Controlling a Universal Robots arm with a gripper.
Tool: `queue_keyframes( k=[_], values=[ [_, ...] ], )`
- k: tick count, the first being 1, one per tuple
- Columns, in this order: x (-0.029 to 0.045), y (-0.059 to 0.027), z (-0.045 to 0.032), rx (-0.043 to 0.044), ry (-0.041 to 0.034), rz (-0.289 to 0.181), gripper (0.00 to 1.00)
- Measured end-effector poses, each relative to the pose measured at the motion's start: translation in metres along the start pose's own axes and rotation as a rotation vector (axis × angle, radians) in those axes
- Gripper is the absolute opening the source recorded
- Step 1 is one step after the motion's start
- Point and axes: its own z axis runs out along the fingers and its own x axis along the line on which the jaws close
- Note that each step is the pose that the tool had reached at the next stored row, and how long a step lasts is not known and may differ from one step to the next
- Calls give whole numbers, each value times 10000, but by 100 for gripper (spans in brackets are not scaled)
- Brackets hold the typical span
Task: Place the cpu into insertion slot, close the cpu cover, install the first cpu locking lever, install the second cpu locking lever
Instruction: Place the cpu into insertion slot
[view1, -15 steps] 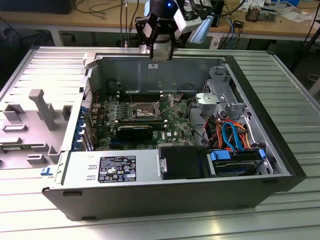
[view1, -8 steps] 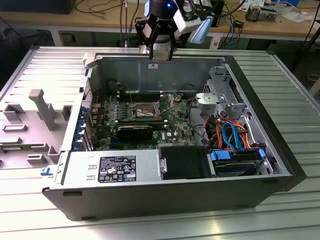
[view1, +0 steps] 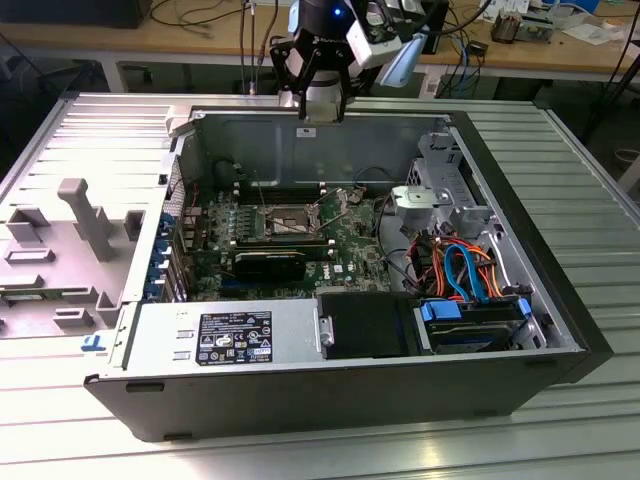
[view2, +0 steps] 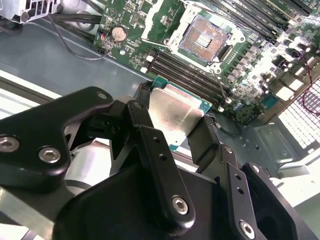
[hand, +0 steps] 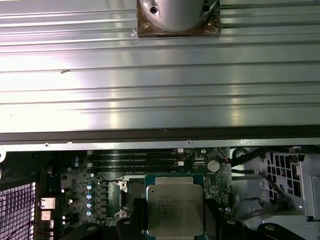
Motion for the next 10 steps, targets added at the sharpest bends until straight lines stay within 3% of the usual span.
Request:
queue_keyframes(
  k=[10],
  values=[
    [4,-2,19,0,0,0,55]
  ],
)
